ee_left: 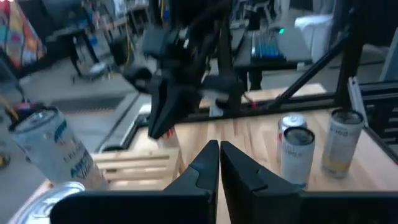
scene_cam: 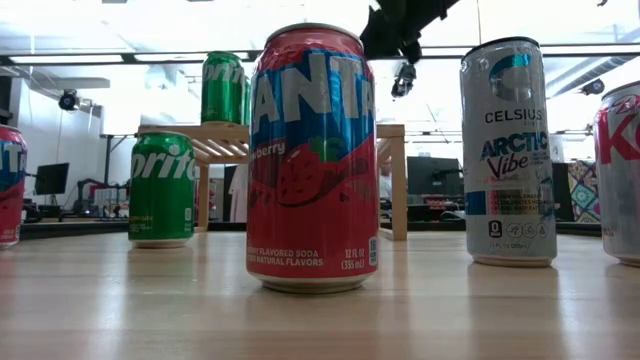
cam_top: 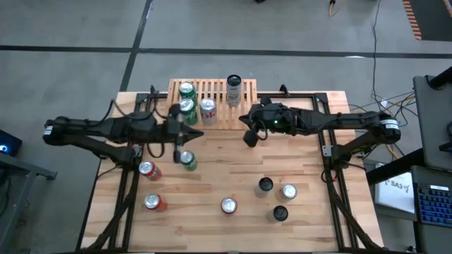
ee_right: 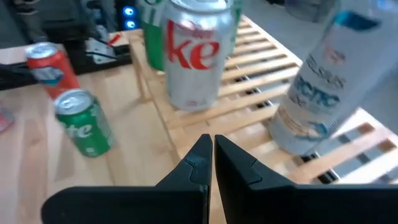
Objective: Place canned beverage on shelf
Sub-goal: Adjust the soda cans
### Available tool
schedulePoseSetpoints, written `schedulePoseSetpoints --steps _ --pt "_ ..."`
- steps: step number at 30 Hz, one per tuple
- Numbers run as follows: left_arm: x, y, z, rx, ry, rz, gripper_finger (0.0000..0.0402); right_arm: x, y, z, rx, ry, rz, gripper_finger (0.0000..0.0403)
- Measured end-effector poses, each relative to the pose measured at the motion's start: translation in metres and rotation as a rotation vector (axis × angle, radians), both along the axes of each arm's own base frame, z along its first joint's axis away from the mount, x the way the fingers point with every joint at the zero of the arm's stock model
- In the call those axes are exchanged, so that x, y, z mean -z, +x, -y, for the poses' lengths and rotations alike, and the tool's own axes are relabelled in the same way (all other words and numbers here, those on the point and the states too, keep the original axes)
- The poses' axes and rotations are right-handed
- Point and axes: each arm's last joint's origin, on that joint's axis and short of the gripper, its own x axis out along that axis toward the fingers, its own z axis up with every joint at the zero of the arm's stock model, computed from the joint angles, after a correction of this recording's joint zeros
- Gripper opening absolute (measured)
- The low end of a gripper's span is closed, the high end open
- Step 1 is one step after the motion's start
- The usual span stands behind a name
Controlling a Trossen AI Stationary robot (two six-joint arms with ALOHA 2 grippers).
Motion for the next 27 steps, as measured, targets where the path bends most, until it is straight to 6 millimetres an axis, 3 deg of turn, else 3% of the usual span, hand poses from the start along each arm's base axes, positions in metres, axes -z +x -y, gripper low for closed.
schedulePoseSetpoints --steps 6,10,17,22,27 --pt "0.01 -0.017 0.001 0.015 0.006 0.083 0.0 0.015 0.004 0.003 0.077 0.031 -0.028 0.0009" --pt "0.018 -0.027 0.0 0.008 0.006 0.125 0.0 0.014 0.003 0.01 0.113 0.025 -0.029 0.0009" --pt "0.019 -0.042 -0.002 0.01 0.037 0.196 0.0 0.011 -0.006 0.048 0.357 -0.039 -0.019 0.0009" --pt "0.017 -0.048 -0.002 0.013 0.084 0.206 0.0 0.011 -0.009 0.079 0.423 -0.003 0.048 0.0009" --pt "0.028 -0.048 -0.002 0.018 0.126 0.169 0.0 0.015 -0.004 0.096 0.447 0.003 0.11 0.0009"
